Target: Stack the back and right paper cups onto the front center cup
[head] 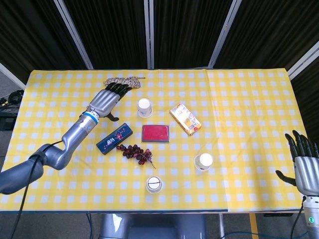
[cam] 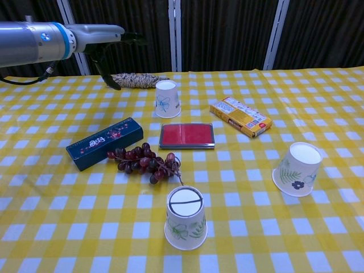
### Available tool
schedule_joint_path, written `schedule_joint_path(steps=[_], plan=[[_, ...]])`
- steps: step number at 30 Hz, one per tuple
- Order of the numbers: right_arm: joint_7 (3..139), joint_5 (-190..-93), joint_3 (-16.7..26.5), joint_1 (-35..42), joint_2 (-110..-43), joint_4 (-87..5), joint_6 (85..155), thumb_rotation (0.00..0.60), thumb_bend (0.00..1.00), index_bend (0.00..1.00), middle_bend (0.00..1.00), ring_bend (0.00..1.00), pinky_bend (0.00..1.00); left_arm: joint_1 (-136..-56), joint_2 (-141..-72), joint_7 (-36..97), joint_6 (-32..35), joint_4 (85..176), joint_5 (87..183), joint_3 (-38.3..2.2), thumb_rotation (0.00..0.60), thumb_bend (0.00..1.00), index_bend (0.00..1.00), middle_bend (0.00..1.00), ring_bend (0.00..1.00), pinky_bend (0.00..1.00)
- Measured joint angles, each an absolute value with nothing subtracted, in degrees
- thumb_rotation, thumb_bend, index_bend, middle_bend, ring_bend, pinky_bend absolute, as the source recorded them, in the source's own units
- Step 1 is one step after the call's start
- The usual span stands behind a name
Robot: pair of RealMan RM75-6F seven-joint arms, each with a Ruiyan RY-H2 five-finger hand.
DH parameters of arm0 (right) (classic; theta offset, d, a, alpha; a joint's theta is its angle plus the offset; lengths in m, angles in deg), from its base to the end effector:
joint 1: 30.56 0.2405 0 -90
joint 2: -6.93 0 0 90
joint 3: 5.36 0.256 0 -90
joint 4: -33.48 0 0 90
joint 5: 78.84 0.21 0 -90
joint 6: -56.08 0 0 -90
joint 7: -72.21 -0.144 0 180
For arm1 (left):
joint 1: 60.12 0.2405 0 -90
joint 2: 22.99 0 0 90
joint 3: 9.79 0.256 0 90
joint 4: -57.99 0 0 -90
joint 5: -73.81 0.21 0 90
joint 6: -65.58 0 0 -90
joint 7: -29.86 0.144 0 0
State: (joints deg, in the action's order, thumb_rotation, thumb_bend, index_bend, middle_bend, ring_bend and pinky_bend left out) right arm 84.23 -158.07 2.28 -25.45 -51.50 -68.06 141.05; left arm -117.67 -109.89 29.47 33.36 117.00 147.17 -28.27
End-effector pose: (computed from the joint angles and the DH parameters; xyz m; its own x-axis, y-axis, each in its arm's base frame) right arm -0.2924 -0.1962 0.1922 0.5119 0.0557 0.8572 -0.8577 0.0887 0.5064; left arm -0.1137 0.4702 0.0292 0.5470 0.2233 0.8068 0.7940 -0.4437 -0.4155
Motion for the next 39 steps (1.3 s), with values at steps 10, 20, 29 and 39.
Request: schedule_joint_path(steps=[10, 20, 29, 39], plan=[[83.7, -154.4, 3.1, -25.3, -51.6, -65.9, 139.9, 0.600, 0.00, 0.00, 0.00, 0.00, 0.00, -130.4, -125.7, 25.5, 41.2, 93.2, 145.6, -29.4, 0.600, 0.22, 0.07, 0.04, 0.04, 0.11], [83.7, -152.7, 3.6, -25.3, -51.7, -64.9, 139.6, 0.600, 0.00, 0.00, 0.00, 0.00, 0.00, -137.2, -135.1, 17.5, 46.4, 78.9, 147.2, -28.1, 0.600, 0.23, 0.18, 0.20, 0.21, 0.35], [83.2, -152.0, 3.8, -25.2, -51.8, -64.4, 139.2, 0.600, 0.00, 0.00, 0.00, 0.00, 0.00, -138.1, -138.2, 15.4, 46.1, 71.9, 148.7, -26.1, 0.600, 0.23, 0.38, 0.35, 0.35, 0.53], [83.2, -152.4, 3.7, -25.3, -51.6, -64.8, 139.9, 0.600, 0.00, 0.00, 0.00, 0.00, 0.00, -137.6, -138.1, 14.5, 45.9, 72.1, 148.3, -25.8, 0.600, 0.29, 0.47, 0.42, 0.40, 0.55]])
